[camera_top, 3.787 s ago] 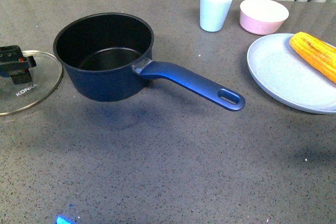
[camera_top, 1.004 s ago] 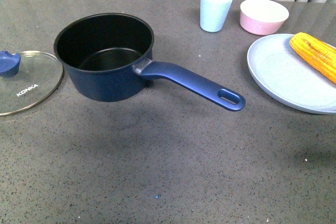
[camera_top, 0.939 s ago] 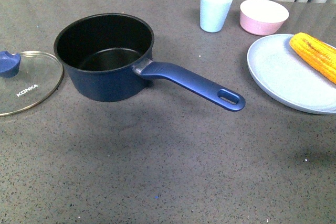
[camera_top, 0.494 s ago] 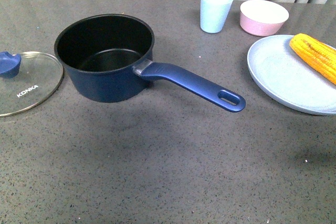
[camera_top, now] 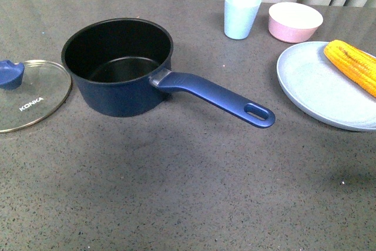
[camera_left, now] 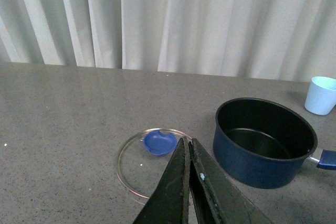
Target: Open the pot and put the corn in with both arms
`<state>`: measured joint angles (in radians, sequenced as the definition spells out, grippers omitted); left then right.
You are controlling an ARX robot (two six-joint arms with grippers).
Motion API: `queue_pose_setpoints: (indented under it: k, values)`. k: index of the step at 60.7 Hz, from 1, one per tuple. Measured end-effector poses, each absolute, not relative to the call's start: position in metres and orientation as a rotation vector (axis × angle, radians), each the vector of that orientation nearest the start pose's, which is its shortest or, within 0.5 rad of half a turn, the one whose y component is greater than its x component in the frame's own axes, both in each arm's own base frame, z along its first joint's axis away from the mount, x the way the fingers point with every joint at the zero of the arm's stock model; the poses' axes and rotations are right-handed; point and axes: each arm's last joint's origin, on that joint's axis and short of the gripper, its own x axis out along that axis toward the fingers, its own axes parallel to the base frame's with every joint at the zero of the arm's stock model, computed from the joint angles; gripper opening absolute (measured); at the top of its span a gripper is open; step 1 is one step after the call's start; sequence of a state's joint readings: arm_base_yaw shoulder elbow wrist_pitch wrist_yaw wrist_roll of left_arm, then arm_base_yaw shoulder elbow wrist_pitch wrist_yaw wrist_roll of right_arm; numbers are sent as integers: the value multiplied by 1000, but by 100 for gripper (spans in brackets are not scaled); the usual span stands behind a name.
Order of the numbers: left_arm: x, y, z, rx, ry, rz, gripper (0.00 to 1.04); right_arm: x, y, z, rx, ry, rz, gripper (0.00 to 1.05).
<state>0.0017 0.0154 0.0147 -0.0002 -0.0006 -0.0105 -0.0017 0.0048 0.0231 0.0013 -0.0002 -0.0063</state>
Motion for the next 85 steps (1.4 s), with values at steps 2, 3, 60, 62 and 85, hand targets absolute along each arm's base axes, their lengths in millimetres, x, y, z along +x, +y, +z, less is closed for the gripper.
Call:
queue_pose_setpoints:
  k: [2, 3, 60, 62, 85]
  values:
    - [98, 0, 167, -10, 1, 2, 2, 97, 0, 171, -6, -20, -2, 96]
    - [98, 0, 167, -10, 1, 2, 2, 97, 0, 171, -6, -20, -2, 96]
    - [98, 0, 167, -8, 1, 2, 96, 97, 0, 171, -6, -20, -2, 96]
    - [98, 0, 167, -8, 1, 2, 96, 97, 0, 171, -6, -20, -2, 96]
    - [98, 0, 167, -8, 1, 2, 96, 149, -32, 179, -58, 343, 10, 96]
